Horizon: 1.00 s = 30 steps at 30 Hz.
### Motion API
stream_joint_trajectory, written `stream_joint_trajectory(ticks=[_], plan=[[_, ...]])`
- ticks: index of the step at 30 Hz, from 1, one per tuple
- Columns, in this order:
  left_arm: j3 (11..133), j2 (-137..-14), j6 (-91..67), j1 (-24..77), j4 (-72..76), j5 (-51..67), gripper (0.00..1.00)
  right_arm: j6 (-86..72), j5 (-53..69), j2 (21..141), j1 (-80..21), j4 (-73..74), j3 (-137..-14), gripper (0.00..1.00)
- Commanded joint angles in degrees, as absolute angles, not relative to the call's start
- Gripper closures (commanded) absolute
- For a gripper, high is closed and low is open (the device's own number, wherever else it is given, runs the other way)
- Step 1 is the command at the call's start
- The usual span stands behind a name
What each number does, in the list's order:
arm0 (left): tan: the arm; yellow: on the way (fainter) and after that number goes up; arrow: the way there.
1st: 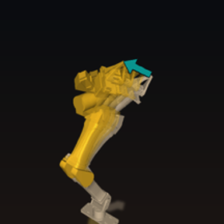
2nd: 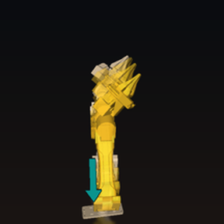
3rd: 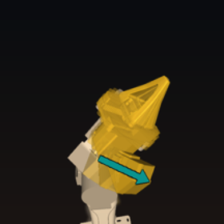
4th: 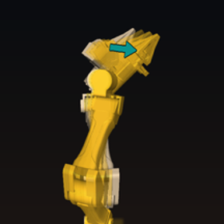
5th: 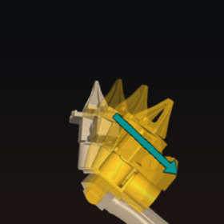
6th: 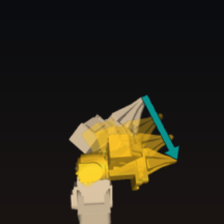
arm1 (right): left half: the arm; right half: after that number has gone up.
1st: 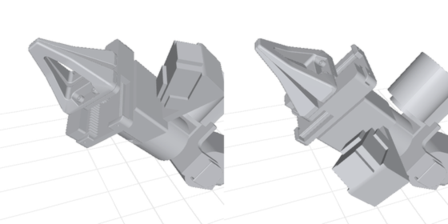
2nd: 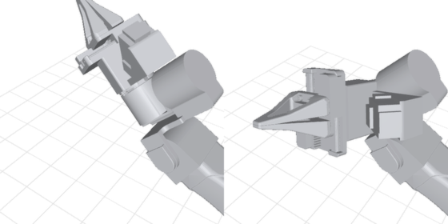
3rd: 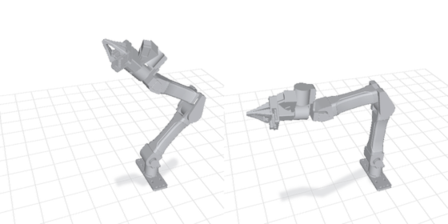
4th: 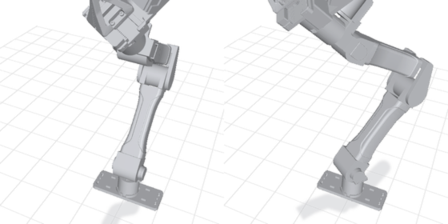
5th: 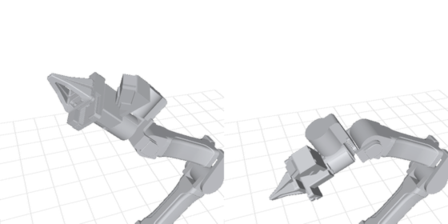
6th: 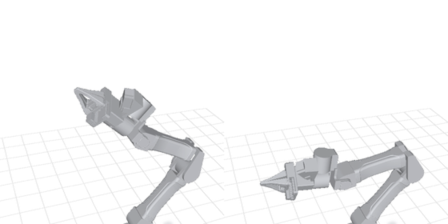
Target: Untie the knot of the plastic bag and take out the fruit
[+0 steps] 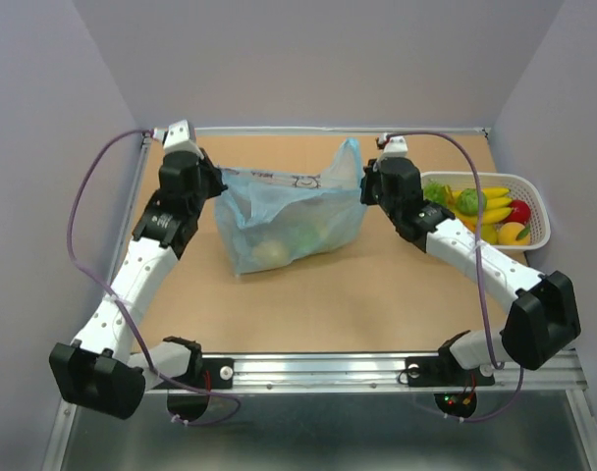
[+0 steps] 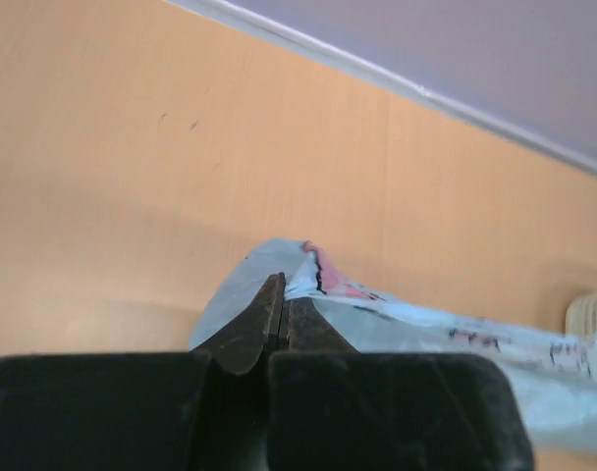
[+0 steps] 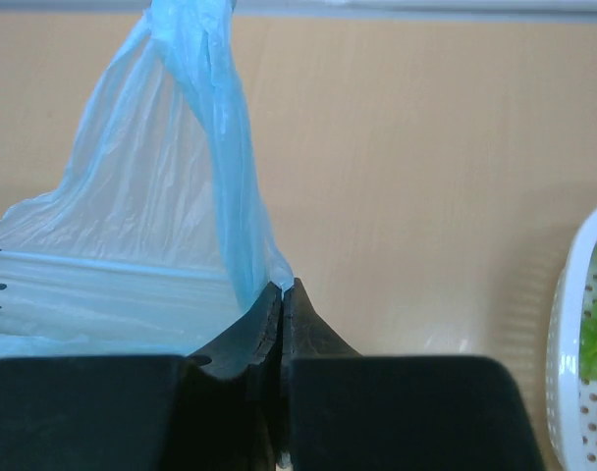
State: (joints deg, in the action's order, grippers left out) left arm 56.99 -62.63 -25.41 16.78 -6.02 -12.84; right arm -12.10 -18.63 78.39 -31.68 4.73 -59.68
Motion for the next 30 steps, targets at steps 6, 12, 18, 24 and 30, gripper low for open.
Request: stream_joint_trajectory(ticks=[6,12,18,24,30], plan=[[81.21,-71.46,-7.91,12.22,-30.58,0.94,1.00,-8.01,-13.59,81.56,-25.40,6.50,-74.43,0.73],[76.73,-68.38,-13.09,12.57,-27.95,14.23,1.00,-4.14,-3.69,77.35,-28.90,9.93,-76.64,0.25],[74.27,-66.88,-14.85,12.66,-27.86,19.60,1.00,-0.62,-0.37,75.93,-38.22,13.18,-81.47,0.24],[74.00,-66.18,-15.64,12.74,-27.95,19.86,1.00,-3.60,3.07,81.64,-47.71,13.36,-83.85,0.30],[73.39,-65.57,-15.56,12.74,-28.04,20.74,1.00,-1.59,6.42,87.53,-49.75,13.27,-82.88,0.31]])
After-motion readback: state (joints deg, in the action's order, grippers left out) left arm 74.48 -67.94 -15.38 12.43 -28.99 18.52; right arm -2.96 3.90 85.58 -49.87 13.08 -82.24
